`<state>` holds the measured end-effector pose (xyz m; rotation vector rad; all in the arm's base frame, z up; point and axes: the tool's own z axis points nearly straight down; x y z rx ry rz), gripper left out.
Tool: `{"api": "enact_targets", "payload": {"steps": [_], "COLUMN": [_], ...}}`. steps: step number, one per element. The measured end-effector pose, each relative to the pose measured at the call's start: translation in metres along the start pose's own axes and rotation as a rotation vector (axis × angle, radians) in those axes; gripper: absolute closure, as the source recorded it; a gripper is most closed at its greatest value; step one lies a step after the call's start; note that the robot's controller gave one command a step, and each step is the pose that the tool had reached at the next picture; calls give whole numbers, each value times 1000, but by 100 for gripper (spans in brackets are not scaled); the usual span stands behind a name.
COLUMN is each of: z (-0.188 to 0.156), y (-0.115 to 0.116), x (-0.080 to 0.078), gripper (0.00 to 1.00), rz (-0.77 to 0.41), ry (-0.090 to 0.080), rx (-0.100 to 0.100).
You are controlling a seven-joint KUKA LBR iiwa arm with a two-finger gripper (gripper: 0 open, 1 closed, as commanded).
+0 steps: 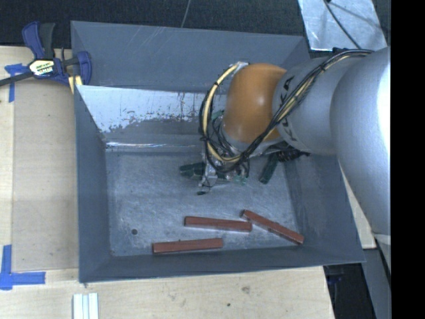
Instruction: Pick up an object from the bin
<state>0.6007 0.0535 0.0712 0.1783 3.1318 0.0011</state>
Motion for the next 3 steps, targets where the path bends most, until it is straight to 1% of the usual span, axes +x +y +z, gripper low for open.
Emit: {"api": "enact_targets", "payload": {"steps": [1, 2, 3], "z": [-3, -81, -101], "y": [0, 0, 0], "x": [1, 0, -1], "gripper": [100, 100, 100], "rz": [0, 0, 0], "ry": [3, 6, 1], "rx": [1, 1, 0]}}
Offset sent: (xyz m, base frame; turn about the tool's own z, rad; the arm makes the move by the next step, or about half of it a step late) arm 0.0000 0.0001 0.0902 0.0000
